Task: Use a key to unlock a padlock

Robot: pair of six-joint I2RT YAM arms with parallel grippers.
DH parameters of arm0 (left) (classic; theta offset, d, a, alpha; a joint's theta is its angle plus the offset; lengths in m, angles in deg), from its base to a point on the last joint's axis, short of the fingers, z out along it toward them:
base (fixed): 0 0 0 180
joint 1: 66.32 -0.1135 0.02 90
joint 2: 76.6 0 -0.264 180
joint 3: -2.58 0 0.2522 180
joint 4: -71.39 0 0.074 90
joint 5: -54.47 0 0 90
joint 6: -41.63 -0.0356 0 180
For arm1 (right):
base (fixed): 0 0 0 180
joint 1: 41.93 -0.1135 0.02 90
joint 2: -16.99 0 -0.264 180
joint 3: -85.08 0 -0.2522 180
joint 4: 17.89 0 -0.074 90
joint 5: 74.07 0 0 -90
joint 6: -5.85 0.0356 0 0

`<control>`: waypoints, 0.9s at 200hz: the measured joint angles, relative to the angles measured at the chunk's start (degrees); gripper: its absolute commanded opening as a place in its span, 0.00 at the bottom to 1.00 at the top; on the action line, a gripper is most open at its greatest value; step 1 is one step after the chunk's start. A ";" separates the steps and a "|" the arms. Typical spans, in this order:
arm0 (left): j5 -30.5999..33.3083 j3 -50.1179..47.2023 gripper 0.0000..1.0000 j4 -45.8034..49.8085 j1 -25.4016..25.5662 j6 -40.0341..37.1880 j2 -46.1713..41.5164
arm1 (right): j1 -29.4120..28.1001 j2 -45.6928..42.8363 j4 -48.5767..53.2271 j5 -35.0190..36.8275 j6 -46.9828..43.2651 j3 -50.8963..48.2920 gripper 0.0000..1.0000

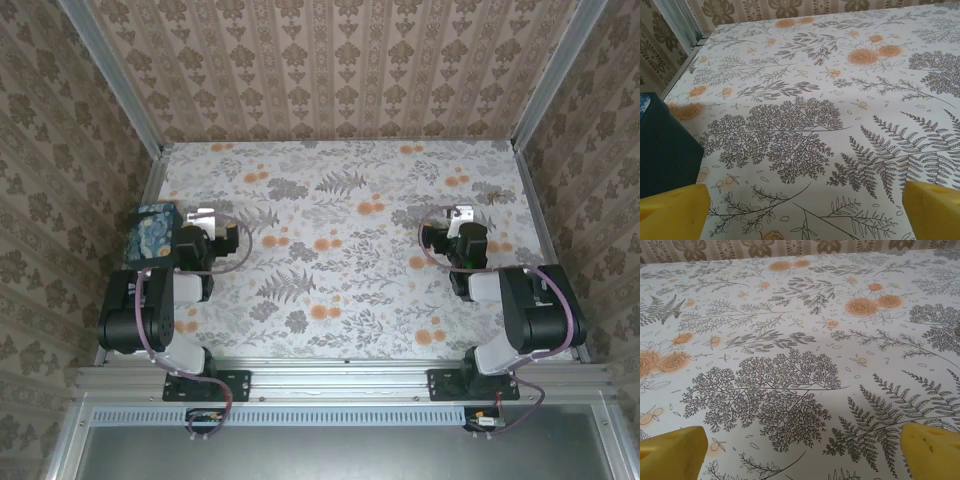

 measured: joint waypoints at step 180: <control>-1.77 0.00 1.00 -0.17 -0.87 0.00 0.00 | 0.00 0.00 0.02 0.00 0.00 0.00 1.00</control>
